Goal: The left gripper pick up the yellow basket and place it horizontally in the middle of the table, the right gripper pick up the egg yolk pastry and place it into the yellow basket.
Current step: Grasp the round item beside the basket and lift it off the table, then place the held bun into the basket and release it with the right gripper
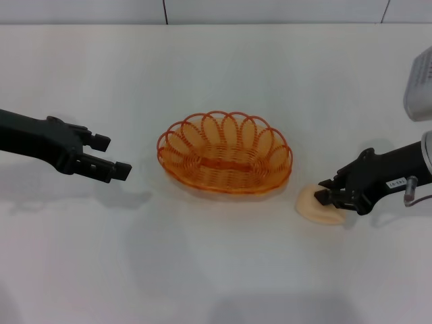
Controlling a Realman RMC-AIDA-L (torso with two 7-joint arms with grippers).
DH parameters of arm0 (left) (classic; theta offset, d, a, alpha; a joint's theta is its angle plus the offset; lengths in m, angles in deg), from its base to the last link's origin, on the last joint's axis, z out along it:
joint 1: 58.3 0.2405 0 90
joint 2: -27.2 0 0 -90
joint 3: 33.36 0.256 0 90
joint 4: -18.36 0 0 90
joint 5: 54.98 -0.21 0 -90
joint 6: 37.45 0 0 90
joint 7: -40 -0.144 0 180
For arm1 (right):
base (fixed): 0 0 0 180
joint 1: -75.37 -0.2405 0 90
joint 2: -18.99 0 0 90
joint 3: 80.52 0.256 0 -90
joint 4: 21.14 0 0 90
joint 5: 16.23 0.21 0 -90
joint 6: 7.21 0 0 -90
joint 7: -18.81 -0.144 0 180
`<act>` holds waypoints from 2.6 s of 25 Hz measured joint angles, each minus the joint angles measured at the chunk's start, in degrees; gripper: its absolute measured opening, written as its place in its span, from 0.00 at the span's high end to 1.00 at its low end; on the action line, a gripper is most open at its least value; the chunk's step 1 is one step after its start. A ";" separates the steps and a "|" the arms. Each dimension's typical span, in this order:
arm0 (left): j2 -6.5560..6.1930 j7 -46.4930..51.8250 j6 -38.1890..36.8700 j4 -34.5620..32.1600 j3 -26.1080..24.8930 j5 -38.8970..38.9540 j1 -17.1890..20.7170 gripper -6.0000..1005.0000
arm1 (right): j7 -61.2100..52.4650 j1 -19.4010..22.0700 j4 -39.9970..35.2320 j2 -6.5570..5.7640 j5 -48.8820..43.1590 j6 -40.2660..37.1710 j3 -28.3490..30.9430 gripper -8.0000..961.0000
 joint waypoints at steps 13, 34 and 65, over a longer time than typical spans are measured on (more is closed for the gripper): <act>-0.09 -0.39 0.35 0.00 -0.10 0.01 0.42 0.11 | -3.58 0.07 -9.78 -0.03 0.48 -1.06 0.76 0.89; 0.57 -1.43 0.35 0.00 0.03 0.26 0.24 0.11 | -4.72 -13.66 -2.07 0.57 2.83 8.41 -7.96 0.95; 0.78 -1.40 0.45 0.09 0.00 0.25 0.18 0.11 | -3.99 -13.59 -1.25 0.45 4.97 13.78 -12.12 0.66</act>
